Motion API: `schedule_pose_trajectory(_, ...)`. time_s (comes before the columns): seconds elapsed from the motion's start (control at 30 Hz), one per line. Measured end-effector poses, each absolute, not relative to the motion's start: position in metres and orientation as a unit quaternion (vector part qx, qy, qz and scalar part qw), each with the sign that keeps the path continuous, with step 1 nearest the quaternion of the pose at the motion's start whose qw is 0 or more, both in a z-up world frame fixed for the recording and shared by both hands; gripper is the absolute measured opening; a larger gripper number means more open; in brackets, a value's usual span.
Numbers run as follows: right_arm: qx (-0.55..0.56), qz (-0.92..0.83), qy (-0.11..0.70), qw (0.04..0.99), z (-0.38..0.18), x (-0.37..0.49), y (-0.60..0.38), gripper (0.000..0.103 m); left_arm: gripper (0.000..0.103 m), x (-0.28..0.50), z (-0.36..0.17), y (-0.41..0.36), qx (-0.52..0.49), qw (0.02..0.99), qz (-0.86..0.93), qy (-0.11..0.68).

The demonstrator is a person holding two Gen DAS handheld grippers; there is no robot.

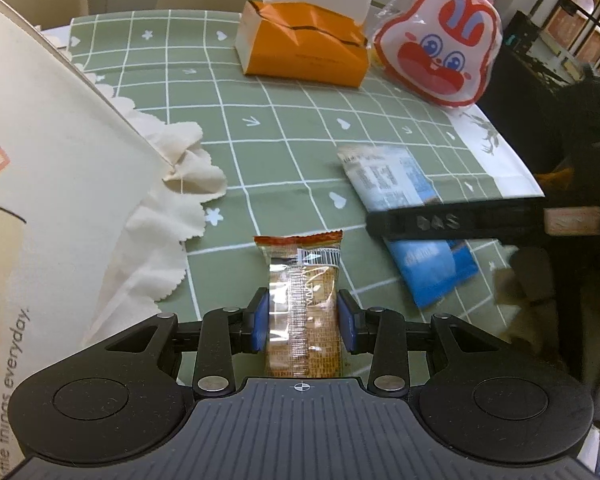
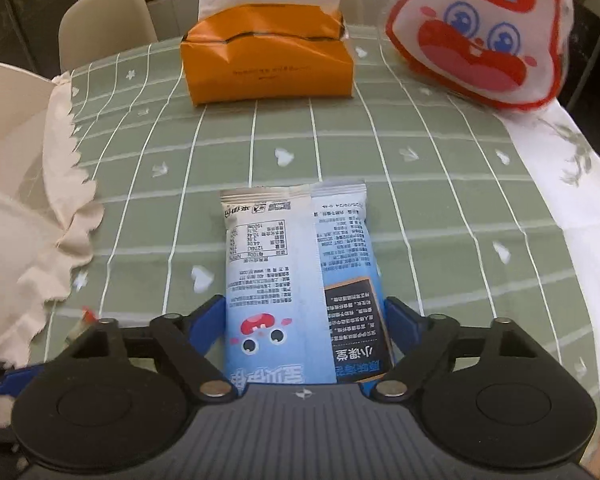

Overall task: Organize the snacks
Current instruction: 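Carry the wafer bar over the box and open the left tool while the right tool lifts the blue bag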

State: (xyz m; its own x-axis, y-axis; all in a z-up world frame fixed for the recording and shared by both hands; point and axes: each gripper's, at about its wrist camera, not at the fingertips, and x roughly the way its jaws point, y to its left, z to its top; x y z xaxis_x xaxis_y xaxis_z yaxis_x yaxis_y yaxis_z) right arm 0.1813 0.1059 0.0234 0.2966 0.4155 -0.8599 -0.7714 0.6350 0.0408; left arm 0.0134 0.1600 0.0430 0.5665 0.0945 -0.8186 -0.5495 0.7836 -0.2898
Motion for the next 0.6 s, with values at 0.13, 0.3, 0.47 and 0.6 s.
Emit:
schedule_pose_trajectory(0.13,-0.175,0.374,0.453,0.790,0.042,0.155,0.066,0.080,0.041,0.010,0.043,0.147,-0.271,0.846,0.167,0.428)
schedule_pose_trajectory(0.3,-0.156,0.359,0.451,0.803,0.065,0.113,-0.003,0.080,0.041,0.005,0.044,0.112,-0.269,0.851,0.110,0.438)
schedule_pose_trajectory(0.47,-0.122,0.312,0.466,0.819,0.076,0.083,-0.080,0.080,0.041,0.001,0.052,0.061,-0.257,0.854,0.038,0.451)
schedule_pose_trajectory(0.6,-0.100,0.267,0.472,0.834,0.075,0.054,-0.134,0.080,0.041,0.000,0.056,0.019,-0.235,0.853,-0.009,0.465)
